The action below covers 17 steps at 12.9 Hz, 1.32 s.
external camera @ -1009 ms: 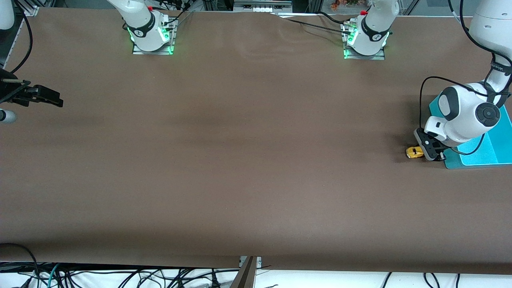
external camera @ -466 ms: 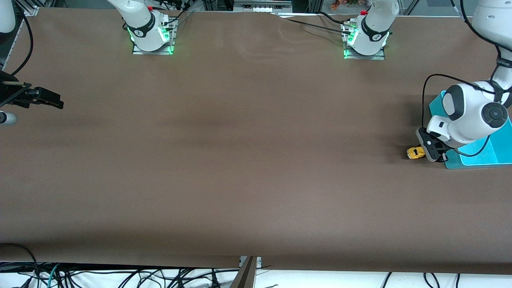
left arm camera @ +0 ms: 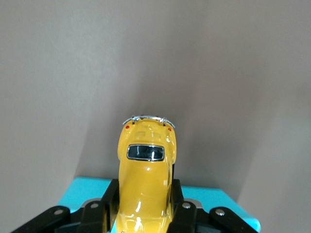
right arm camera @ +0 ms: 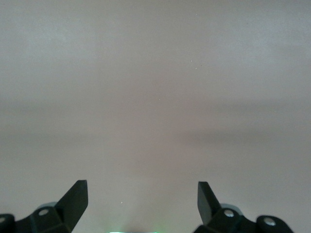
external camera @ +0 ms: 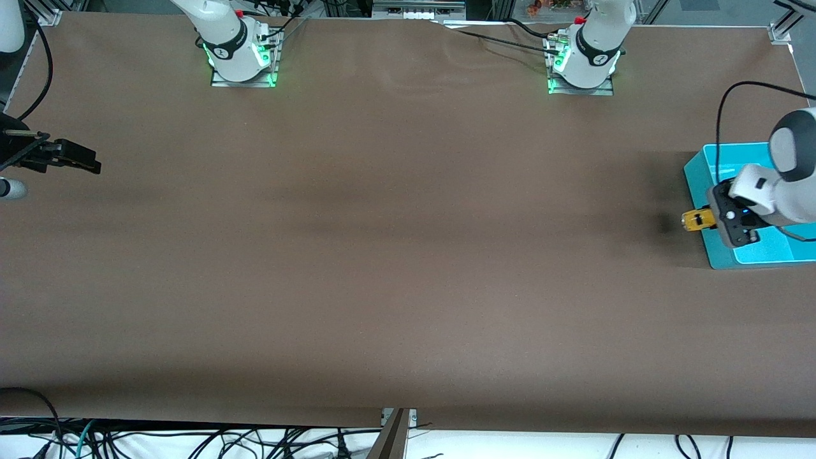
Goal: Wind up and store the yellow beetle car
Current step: 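Lift the car with the left gripper and lower it into the bin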
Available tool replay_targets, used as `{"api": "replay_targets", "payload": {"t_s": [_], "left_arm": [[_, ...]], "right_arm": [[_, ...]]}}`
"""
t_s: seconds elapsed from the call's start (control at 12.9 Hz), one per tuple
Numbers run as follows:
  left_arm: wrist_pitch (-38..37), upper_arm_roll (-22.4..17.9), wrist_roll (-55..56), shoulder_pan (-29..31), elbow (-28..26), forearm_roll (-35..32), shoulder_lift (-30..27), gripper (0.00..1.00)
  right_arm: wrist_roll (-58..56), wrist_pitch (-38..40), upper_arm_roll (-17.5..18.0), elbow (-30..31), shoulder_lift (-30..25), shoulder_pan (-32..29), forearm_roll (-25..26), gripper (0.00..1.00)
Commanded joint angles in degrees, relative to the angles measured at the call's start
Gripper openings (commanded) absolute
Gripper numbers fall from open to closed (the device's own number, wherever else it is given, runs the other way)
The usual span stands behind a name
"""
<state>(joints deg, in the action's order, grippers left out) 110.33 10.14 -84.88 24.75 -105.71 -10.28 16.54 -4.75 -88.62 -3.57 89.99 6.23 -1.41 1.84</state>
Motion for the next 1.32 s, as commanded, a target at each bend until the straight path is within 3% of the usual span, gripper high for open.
{"api": "replay_targets", "payload": {"t_s": [0.0, 0.23, 0.54, 0.85, 1.01, 1.09, 1.16, 1.24], "left_arm": [[-0.91, -0.12, -9.75, 7.3, 0.34, 0.26, 0.68, 0.09], [1.19, -0.03, -14.51, 14.26, -0.28, -3.95, 2.53, 0.09], [17.08, -0.03, -21.81, 21.29, -7.47, -5.1, 4.89, 0.1], [26.68, -0.03, -23.32, 23.33, -8.02, -5.1, 11.31, 0.15], [26.96, -0.03, -23.23, 23.51, -7.93, -5.1, 12.63, 0.34], [26.96, -0.03, -23.49, 23.51, -7.75, -5.1, 12.64, 0.79], [26.78, 0.05, -25.32, 23.51, -7.49, -5.1, 12.03, 1.0], [26.35, 0.14, -26.38, 23.51, -7.31, -5.01, 11.76, 1.0]], "right_arm": [[0.53, -0.07, 0.41, -0.61, 0.1, -0.53, 0.62, 1.0], [0.45, -0.07, 0.41, -0.61, 0.37, -0.53, 0.54, 1.0], [0.45, -0.07, 0.41, -1.05, 0.45, -0.53, 0.54, 1.0], [0.45, 0.02, 0.41, -1.31, 0.72, -0.53, 0.54, 1.0], [0.53, 0.02, 0.41, -1.31, 0.72, -0.53, 0.54, 1.0], [0.53, -0.06, 0.41, -1.4, 0.72, -0.53, 0.54, 1.0], [0.53, -0.07, 0.41, -1.4, 0.72, -0.53, 0.54, 1.0], [0.53, -0.07, 0.41, -1.4, 0.72, -0.53, 0.54, 1.0]]}}
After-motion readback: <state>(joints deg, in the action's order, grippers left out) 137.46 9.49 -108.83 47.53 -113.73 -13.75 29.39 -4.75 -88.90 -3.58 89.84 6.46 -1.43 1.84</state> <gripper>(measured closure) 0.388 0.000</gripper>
